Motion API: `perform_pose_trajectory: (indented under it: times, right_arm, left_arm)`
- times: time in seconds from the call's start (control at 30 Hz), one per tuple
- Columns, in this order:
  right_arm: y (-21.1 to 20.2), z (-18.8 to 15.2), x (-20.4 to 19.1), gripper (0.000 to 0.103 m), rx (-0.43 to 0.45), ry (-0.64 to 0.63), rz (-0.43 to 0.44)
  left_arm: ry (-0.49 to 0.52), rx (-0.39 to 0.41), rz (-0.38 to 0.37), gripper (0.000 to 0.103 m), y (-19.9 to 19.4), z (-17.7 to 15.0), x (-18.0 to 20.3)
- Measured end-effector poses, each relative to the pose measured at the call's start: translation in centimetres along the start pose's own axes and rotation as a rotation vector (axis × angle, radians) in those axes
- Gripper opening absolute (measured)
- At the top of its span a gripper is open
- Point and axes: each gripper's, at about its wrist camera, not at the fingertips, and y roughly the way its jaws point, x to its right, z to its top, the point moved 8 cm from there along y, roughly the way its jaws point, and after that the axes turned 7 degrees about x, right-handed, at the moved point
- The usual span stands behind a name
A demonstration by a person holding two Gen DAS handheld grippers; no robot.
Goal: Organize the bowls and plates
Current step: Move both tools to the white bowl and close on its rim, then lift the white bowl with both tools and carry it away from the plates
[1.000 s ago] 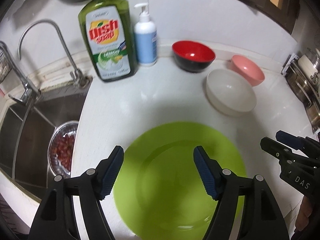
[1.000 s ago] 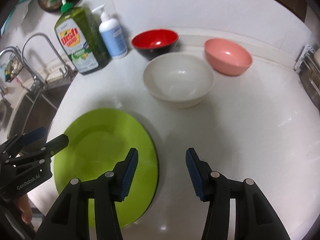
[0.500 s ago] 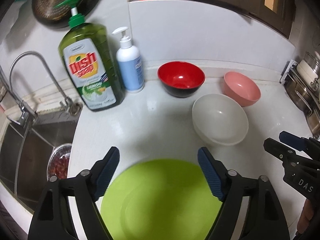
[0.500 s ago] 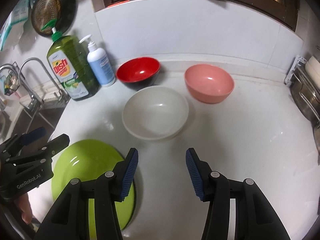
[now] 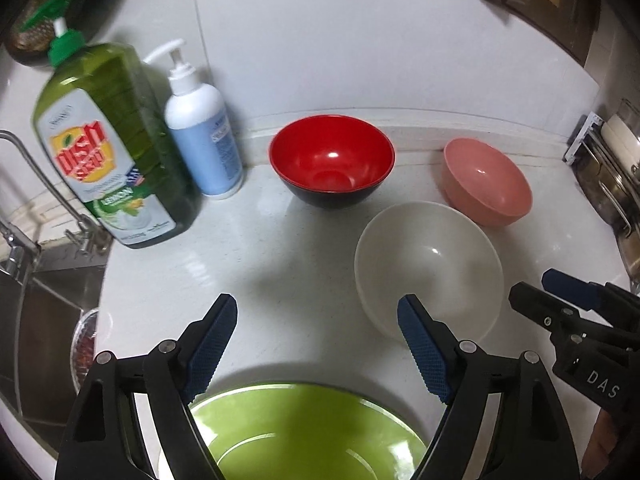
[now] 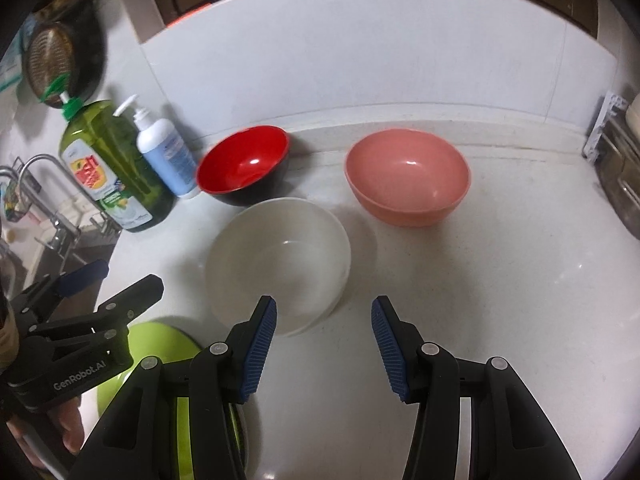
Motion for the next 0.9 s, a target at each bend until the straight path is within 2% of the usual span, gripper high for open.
perform_pose_trajectory:
  times: [0.13, 0.2, 0.27, 0.43, 0.57, 0.63, 0.73, 0.77, 0.9]
  right_arm:
    - [1.9, 0.3, 0.5, 0.051, -0.025, 0.01, -0.001]
    - [2.6, 0.4, 0.8, 0.051, -0.034, 0.018, -0.005]
    - [3.2, 0.6, 1.0, 0.05, -0.039, 0.02, -0.006]
    - [4.7, 0.7, 1.2, 0.041, -0.071, 0.027, -0.01]
    - [5.5, 0.5, 1.3, 0.031, -0.097, 0.04, -0.005]
    - [5.9, 0.5, 1.2, 0.021, -0.107, 0.043, 0.002]
    - [6.3, 0.5, 1.2, 0.015, -0.117, 0.054, 0.015]
    - [6.4, 0.5, 1.2, 0.014, -0.121, 0.053, 0.015]
    - [6.6, 0.4, 1.5, 0.014, -0.136, 0.072, 0.012]
  left_arm:
    - [-0.001, -0.043, -0.002, 0.076, 2.1, 0.0, 0.3]
    - [0.004, -0.067, -0.006, 0.068, 3.0, -0.1, 0.5]
    - [0.006, -0.085, -0.014, 0.066, 3.9, -0.1, 0.8]
    - [-0.015, -0.109, -0.036, 0.056, 5.1, 0.1, 0.9]
    - [0.002, -0.115, -0.053, 0.042, 5.6, 0.4, 1.4]
    - [0.009, -0.122, -0.061, 0.036, 5.8, 0.3, 1.6]
    - [0.007, -0.139, -0.08, 0.023, 6.3, 0.2, 2.0]
    - [0.005, -0.144, -0.087, 0.017, 6.3, 0.2, 2.1]
    - [-0.002, -0.146, -0.098, 0.008, 6.6, 0.1, 2.2]
